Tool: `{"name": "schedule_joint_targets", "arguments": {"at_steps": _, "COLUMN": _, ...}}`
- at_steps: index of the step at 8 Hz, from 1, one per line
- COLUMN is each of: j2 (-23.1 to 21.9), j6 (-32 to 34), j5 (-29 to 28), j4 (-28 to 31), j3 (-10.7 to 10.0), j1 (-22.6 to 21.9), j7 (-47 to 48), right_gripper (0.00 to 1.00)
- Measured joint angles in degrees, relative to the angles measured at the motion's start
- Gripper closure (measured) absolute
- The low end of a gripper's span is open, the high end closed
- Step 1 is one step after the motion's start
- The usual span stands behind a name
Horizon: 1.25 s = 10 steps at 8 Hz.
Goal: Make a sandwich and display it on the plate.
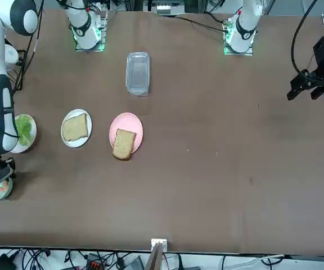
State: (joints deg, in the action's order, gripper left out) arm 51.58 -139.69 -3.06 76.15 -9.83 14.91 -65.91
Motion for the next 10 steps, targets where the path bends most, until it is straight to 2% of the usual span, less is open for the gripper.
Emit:
{"name": "schedule_joint_targets", "arguments": {"at_steps": 3, "j2": -1.9, "j6": 7.5, "j5": -0.1, "j4": -3.4, "j3": 0.2, "j1": -0.4, "j7": 0.2, "right_gripper": 0.97}}
{"name": "schedule_joint_targets", "arguments": {"at_steps": 6, "j2": -10.9, "j6": 21.9, "j5": -0.7, "j4": -5.6, "j3": 0.6, "j1": -3.4, "j7": 4.5, "right_gripper": 0.97}}
{"name": "schedule_joint_targets", "arguments": {"at_steps": 8, "j2": -17.1, "j6": 30.2, "j5": -1.0, "j4": -3.0, "j3": 0.9, "j1": -6.0, "j7": 9.9, "right_gripper": 0.97}}
{"name": "schedule_joint_targets", "arguments": {"at_steps": 10, "j2": -23.0, "j6": 31.4, "j5": -1.3, "j4": 4.8, "j3": 1.0, "j1": -9.5, "j7": 16.3, "right_gripper": 0.97}}
